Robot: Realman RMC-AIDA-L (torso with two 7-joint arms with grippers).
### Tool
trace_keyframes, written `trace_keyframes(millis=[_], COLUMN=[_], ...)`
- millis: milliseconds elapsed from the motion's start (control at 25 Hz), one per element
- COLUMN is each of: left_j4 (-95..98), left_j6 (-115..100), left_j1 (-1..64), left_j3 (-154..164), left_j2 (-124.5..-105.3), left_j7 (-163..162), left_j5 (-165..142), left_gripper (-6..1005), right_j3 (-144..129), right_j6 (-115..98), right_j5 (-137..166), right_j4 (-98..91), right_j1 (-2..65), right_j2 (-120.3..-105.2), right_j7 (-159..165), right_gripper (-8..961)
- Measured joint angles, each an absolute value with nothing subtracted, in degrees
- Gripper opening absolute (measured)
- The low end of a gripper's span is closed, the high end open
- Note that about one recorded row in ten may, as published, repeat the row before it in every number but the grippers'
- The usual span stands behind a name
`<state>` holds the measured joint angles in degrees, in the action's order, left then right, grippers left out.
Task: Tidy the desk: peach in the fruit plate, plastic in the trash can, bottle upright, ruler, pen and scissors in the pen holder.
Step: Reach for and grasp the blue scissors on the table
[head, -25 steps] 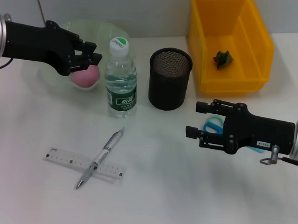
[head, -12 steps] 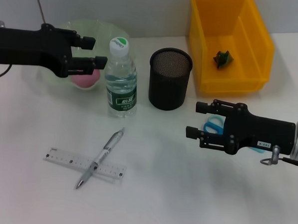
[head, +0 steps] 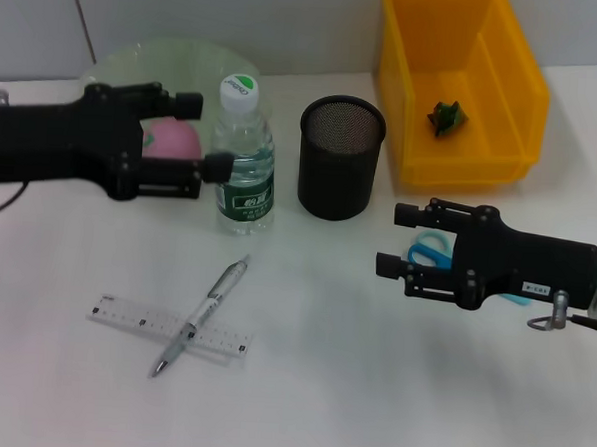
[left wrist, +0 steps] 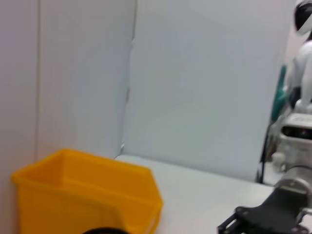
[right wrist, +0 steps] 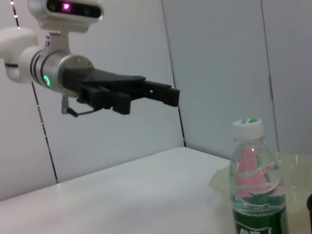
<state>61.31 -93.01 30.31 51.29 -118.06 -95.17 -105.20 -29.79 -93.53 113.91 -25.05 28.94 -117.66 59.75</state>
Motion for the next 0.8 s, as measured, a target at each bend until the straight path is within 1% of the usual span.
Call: trace_keyframes(millis=[120, 240, 400, 640, 800], left_j4=[57.5, 54.7, 45.1, 35.5, 28.2], left_j6=[-95.0, -95.3, -96.5, -95.4, -92.6], left_j1=[29.3, 29.2, 29.0, 29.0, 29.1], left_j3=[51.4, 51.4, 51.4, 50.9, 50.9], left_j2=[-118.09, -118.16, -118.48, -118.57, -118.59], left_j7=[-92.3, -90.3, -79.0, -68.3, -60.7], left_j5=[-101.9, -101.4, -101.1, -99.7, -97.7], left_gripper=[862, 861, 861, 860, 859], right_j3=[-29.8, -29.8, -29.9, -30.2, -30.4], right_j6=[-93.9, -94.5, -95.1, -95.5, -96.5], right_j5=[113.9, 113.9, 113.9, 114.0, 114.3], right_j4=[-25.0, -25.0, -25.2, -26.3, -27.1], right_j1=[28.9, 28.9, 28.9, 28.8, 28.8], right_j2=[-117.54, -117.32, -116.96, -116.82, -116.32], right_j7=[59.8, 60.0, 60.6, 61.2, 62.1], right_gripper=[723, 723, 723, 723, 722])
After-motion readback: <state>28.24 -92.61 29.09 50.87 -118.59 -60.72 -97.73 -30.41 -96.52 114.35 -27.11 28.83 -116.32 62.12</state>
